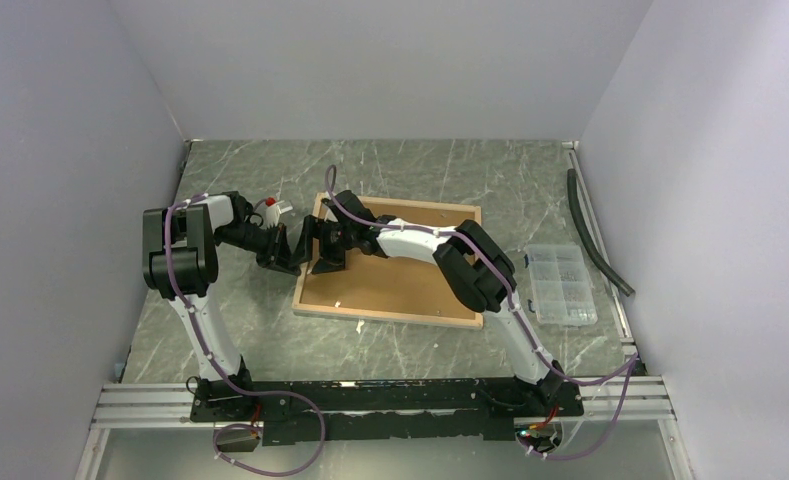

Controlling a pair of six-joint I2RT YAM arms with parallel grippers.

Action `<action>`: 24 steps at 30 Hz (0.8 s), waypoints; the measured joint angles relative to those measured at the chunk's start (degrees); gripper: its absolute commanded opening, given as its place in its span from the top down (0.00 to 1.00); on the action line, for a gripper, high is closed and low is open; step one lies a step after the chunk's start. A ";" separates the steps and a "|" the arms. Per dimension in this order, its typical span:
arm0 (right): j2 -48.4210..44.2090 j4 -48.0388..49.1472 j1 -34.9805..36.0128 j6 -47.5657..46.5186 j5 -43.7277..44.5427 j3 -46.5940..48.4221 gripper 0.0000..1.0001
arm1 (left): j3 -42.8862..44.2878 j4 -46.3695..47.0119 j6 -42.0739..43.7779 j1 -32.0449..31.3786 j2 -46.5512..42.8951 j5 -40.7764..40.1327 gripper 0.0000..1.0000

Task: Put the photo into the frame

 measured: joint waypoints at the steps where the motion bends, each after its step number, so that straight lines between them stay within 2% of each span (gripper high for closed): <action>1: 0.00 0.02 0.00 0.11 0.00 0.00 0.23 | 0.00 0.00 0.00 0.00 0.00 0.02 0.92; 24: 0.55 1.11 -0.02 1.60 0.09 0.33 0.23 | -0.07 0.04 0.11 0.00 -0.42 -0.35 0.92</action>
